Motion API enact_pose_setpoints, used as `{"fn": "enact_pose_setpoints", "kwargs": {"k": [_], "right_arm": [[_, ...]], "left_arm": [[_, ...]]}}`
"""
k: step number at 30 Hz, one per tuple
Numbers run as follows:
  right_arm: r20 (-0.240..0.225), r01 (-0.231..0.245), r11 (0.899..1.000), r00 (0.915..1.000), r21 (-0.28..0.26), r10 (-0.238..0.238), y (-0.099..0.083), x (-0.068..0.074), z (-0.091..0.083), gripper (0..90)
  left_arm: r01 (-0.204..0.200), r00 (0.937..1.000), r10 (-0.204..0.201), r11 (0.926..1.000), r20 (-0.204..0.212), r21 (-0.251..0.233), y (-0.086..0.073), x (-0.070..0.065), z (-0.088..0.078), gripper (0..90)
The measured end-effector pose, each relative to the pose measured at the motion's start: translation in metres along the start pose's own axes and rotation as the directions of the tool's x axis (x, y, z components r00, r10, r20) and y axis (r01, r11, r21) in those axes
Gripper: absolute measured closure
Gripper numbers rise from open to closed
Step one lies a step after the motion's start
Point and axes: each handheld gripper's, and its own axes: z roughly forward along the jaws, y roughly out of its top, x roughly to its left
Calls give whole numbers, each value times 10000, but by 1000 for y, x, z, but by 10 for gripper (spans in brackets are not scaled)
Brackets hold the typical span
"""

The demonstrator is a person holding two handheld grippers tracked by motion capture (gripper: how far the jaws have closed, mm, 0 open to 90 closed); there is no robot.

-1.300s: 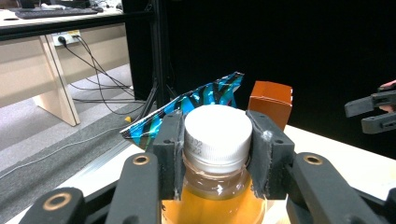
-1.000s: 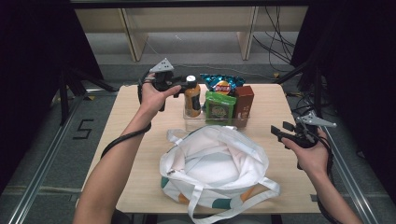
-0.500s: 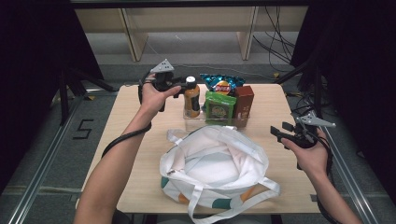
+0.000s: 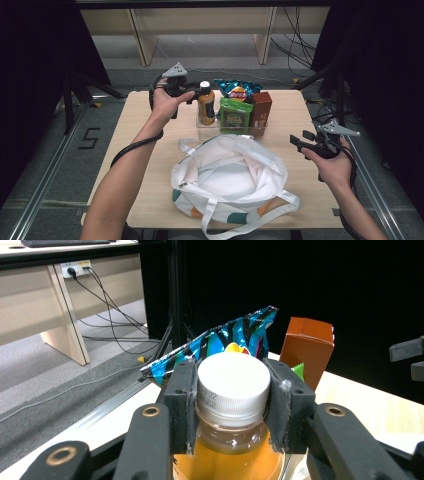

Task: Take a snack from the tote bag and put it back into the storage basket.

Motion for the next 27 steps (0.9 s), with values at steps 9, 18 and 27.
{"fn": "enact_pose_setpoints", "kwargs": {"k": [9, 18, 27], "right_arm": [[14, -165, 9997, 9999, 154, 165, -1, 2, -1, 432], [-51, -41, 10000, 10000, 75, 41, -1, 2, 1, 432], [3, -29, 9997, 10000, 254, 29, -1, 3, 1, 431]], "left_arm": [[-32, 9999, 33, 10000, -100, 94, -3, 3, 1, 588], [-79, 9998, 81, 9999, -173, 90, -4, 2, 3, 588], [-162, 9998, 165, 9996, -134, 235, -8, 3, 5, 588]]}}
